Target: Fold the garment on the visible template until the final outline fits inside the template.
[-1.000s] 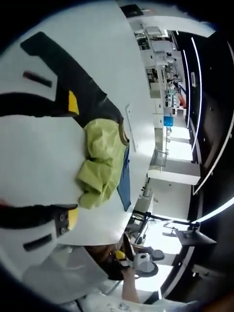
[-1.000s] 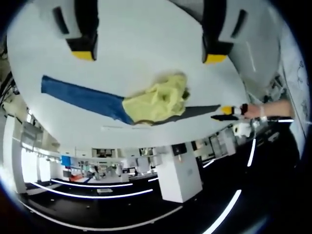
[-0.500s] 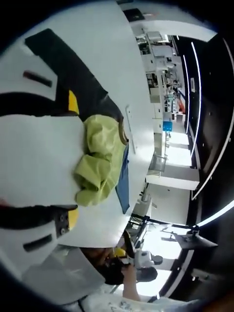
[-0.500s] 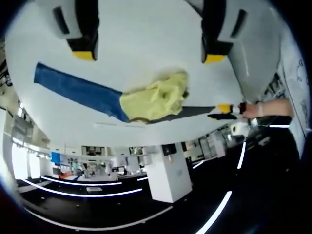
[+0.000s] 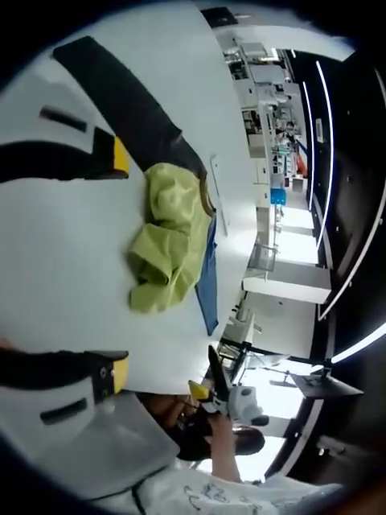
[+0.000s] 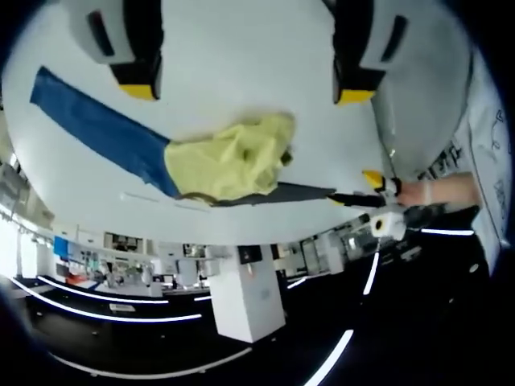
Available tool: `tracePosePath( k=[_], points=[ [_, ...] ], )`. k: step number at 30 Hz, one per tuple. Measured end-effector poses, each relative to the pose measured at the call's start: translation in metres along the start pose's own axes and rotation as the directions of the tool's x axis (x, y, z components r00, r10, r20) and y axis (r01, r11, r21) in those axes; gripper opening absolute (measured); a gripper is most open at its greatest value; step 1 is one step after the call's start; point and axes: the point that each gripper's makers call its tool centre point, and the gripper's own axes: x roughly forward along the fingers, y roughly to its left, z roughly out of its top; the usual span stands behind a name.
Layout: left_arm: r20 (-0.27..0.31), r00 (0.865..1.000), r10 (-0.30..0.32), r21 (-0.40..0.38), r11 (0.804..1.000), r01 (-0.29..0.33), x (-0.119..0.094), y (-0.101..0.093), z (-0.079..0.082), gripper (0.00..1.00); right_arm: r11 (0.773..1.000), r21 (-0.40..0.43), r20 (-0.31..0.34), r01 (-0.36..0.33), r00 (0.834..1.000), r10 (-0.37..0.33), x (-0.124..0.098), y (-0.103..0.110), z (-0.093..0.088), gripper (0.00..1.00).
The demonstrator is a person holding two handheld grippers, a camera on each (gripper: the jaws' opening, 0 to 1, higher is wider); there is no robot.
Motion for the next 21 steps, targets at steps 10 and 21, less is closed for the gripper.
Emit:
tracePosePath(
  k=[10,21],
  points=[
    [0.006,1.000,0.016,-0.048,0.999,-0.016,-0.003,-0.006,-0.010,0.82,0.973,-0.227,-0.084,-0.034,0.996,0.016,0.029,0.003,0.007,0.76],
    [0.033,0.999,0.031,-0.105,0.994,-0.028,-0.003,-0.011,-0.010,0.78,0.864,-0.466,-0.269,-0.188,0.961,0.064,0.086,0.024,0.000,0.29]
  ],
)
